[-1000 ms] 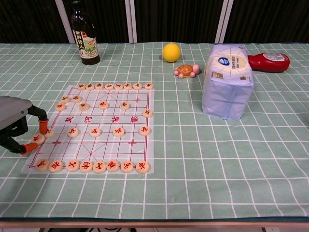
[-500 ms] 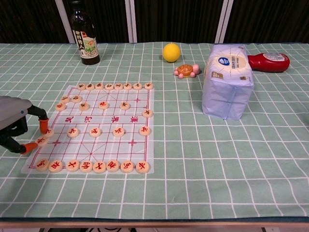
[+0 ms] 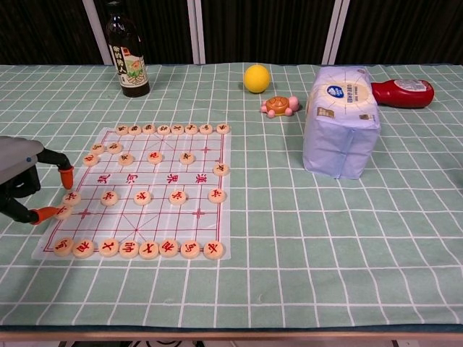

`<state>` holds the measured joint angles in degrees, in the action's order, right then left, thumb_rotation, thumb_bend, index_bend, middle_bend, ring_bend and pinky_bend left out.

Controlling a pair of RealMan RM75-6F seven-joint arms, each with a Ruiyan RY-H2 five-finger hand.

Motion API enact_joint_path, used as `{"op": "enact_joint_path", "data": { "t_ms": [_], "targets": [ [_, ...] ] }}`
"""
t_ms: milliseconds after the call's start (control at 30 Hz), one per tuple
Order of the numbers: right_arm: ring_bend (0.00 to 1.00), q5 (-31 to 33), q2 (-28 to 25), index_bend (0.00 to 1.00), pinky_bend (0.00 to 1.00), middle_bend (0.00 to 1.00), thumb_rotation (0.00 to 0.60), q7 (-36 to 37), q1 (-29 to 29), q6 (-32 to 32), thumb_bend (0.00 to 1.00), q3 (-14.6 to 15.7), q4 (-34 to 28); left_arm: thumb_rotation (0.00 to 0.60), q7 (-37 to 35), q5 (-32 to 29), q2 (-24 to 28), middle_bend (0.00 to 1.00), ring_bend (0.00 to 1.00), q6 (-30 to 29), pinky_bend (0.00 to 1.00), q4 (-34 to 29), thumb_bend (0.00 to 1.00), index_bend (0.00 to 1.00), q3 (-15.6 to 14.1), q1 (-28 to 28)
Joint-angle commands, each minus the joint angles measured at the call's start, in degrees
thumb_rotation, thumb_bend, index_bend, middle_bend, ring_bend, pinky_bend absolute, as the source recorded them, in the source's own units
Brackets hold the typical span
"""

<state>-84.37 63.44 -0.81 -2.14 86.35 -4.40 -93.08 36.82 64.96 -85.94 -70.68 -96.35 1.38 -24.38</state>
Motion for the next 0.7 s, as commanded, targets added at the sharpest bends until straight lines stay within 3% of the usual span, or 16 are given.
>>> {"op": "enact_joint_path", "data": {
  "t_ms": [33,200,300,367,433,500,533,700],
  "targets": [
    [0.0,-0.04,0.0,0.0,0.0,0.0,0.6,-0.01,0.01,0.04,0.29,0.01,0.01,0.6,-3.26,3.8,1.85,0.91,0.84,-2.66,0.87,-1.83,0.25,0.4,-0.83,1.55],
    [0.0,-0.4,0.12,0.0,0.0,0.0,0.6,-0.33,-0.01,0.31,0.29,0.01,0.34,0.6,-10.17,12.08,6.0,0.69,0.63,-8.55,0.66,-3.97,0.24,0.39,-3.37,5.08],
    [0.0,-0.72,0.19,0.0,0.0,0.0,0.6,-0.56,0.01,0.56,0.29,0.05,0.55,0.6,-13.82,16.19,8.48,0.48,0.41,-11.63,0.49,-4.39,0.21,0.36,-4.97,7.11],
    [0.0,-0.99,0.29,0.0,0.0,0.0,0.6,-0.8,0.02,0.77,0.29,0.09,0.7,0.6,-16.31,18.45,10.34,0.27,0.21,-13.38,0.32,-4.38,0.15,0.27,-6.15,8.52],
    [0.0,-1.22,0.38,0.0,0.0,0.0,0.6,-0.98,0.03,0.95,0.29,0.11,0.86,0.6,-17.87,19.85,11.97,0.11,0.08,-14.28,0.17,-4.24,0.08,0.12,-7.25,9.58],
    [0.0,-1.54,0.54,0.0,0.0,0.0,0.6,-1.27,0.05,1.31,0.29,0.09,1.13,0.6,-19.15,21.27,13.69,0.02,0.01,-15.26,0.04,-3.85,0.03,0.01,-8.48,10.82],
    [0.0,-1.75,0.61,0.0,0.0,0.0,0.6,-1.43,0.05,1.49,0.29,0.09,1.29,0.6,-19.06,21.71,14.56,0.0,0.0,-15.67,0.01,-3.51,0.02,0.0,-9.07,11.45],
    [0.0,-2.88,0.98,0.0,0.0,0.0,0.6,-2.03,0.04,2.41,0.29,0.13,2.26,0.6,-20.34,23.76,16.08,0.0,0.0,-18.86,0.0,-1.8,0.01,0.0,-9.08,13.68]
  ]
}}
